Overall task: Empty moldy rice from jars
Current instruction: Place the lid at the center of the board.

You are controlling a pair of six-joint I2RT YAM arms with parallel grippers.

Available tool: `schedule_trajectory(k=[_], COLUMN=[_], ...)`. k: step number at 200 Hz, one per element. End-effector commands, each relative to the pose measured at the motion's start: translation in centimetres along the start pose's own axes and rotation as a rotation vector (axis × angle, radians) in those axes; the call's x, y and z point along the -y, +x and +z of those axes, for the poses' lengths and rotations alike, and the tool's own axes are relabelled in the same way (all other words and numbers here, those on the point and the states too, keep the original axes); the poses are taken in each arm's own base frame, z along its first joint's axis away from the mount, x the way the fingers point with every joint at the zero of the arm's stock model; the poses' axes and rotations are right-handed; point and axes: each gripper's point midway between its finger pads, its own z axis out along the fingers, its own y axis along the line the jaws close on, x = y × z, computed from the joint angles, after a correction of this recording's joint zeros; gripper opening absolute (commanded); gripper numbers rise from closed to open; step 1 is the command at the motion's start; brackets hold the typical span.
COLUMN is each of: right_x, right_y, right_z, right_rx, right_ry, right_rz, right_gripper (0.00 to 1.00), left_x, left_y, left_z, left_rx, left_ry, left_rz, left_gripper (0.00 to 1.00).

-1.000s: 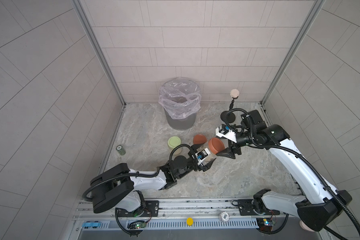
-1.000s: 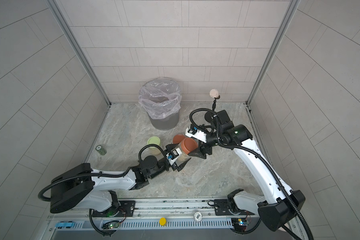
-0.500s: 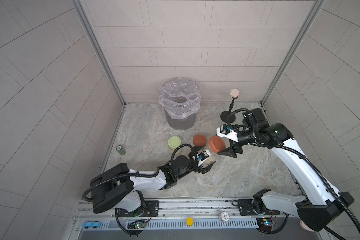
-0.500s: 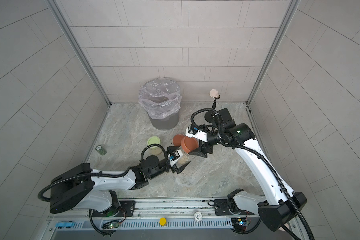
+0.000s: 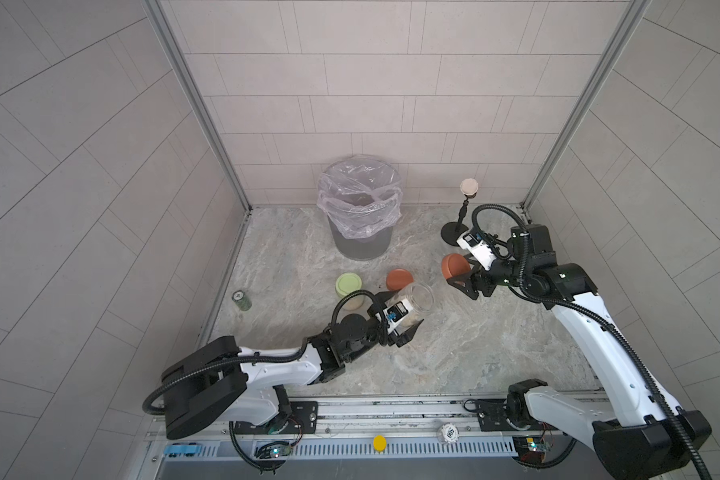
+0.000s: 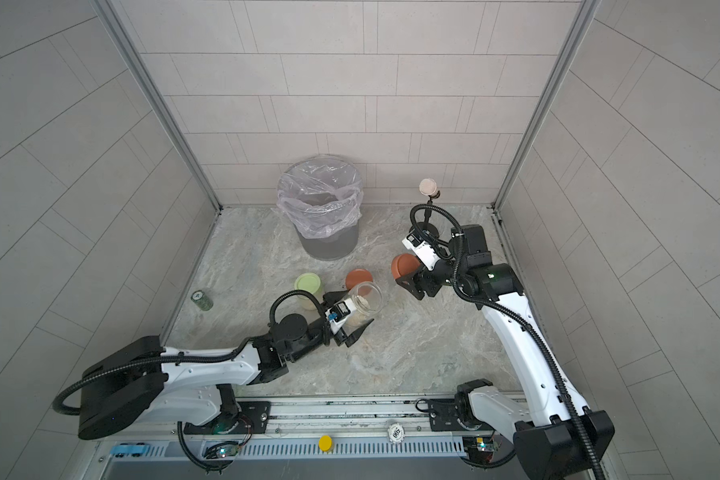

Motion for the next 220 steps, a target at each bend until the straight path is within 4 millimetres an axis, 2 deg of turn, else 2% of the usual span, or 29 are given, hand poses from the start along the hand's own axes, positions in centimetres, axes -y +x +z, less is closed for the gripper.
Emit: schedule_trajectory(k=[1, 17, 31, 53, 87, 126, 158, 183, 220], right_x=[3.4, 5.3, 5.6, 6.3, 8.2, 8.5, 8.1, 7.7, 7.1], right_y=[2.8, 6.3, 8.4, 10.1, 12.4, 14.1, 14.4, 14.1, 15.1], right_z=[1.8, 2.2, 3.2, 5.0, 6.6, 9.9, 12.9, 14.6, 16.5], right_rx=[-0.082, -0.211, -0.266, -0.238, -0.264, -0.394, -0.466, -0.481, -0.543], right_ry=[0.164, 0.289, 0.313, 0.338, 0.44, 0.464, 0.466, 0.477, 0.491], right_rz=[0.285, 0.448, 0.546, 0.637, 0.772, 0.787, 0.748, 0.709, 0.673], right_gripper=[0.46, 0.46, 0.46, 0.45, 0.45, 0.45, 0.45, 0.45, 0.46], left_x=[-1.8, -2.2, -2.6, -3.2, -3.5, -3.5, -3.5, -3.6, -3.8], left_y=[-3.1, -2.8, -2.6, -2.4, -2.3, -2.3, -2.3, -2.1, -1.7], left_z=[-0.9, -1.3, -1.8, -2.4, -2.7, -2.7, -2.9, -3.0, -3.4], left_rx=[0.091, 0.069, 0.064, 0.06, 0.054, 0.051, 0.051, 0.047, 0.04], left_ry=[-0.078, -0.095, -0.117, -0.146, -0.163, -0.162, -0.164, -0.168, -0.181], left_rz=[0.01, 0.016, 0.016, 0.014, 0.015, 0.01, 0.004, 0.003, 0.001], left_gripper=[0.0, 0.0, 0.0, 0.0, 0.0, 0.0, 0.0, 0.0, 0.0])
